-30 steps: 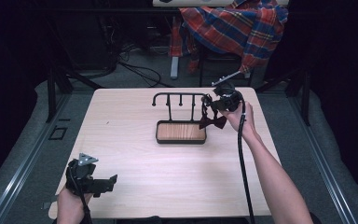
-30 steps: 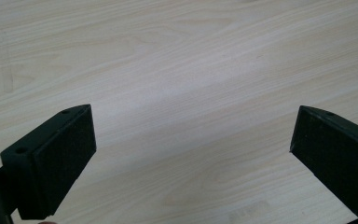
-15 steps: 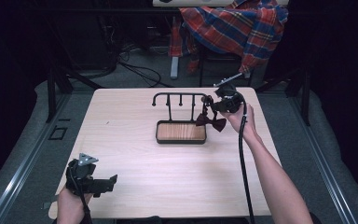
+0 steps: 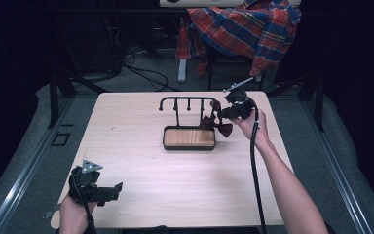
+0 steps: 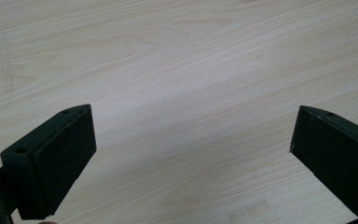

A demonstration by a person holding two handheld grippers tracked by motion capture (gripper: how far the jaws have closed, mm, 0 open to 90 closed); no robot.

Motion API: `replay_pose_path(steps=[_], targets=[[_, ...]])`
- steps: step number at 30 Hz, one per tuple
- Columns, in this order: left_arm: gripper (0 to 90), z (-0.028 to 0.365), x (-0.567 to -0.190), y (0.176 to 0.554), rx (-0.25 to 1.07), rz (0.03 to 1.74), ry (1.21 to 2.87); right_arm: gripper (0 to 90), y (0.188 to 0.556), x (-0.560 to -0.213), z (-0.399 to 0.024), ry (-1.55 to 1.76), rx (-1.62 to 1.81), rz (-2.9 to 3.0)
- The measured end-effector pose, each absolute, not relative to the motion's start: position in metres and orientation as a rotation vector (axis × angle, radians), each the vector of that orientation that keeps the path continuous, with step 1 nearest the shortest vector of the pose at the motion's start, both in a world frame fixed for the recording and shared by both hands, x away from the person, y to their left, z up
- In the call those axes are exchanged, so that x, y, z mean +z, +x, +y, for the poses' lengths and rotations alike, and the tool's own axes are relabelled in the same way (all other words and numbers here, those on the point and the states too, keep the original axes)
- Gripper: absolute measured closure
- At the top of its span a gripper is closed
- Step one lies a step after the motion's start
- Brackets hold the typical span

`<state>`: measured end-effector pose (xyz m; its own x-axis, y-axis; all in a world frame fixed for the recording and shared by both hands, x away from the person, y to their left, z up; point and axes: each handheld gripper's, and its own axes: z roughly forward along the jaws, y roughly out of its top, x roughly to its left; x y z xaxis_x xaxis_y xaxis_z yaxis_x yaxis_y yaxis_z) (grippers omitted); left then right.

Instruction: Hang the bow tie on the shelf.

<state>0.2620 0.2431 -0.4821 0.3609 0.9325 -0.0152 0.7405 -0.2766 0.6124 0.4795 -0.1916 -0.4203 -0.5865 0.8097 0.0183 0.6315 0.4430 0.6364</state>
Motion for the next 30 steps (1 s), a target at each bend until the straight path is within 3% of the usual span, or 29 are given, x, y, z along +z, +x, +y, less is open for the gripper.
replay_pose_path(steps=[30], targets=[[0.2,0.242,-0.482,0.262,0.474,1.444,2.111,28.4,0.453,-0.410,-0.209,1.115,0.874,2.491]])
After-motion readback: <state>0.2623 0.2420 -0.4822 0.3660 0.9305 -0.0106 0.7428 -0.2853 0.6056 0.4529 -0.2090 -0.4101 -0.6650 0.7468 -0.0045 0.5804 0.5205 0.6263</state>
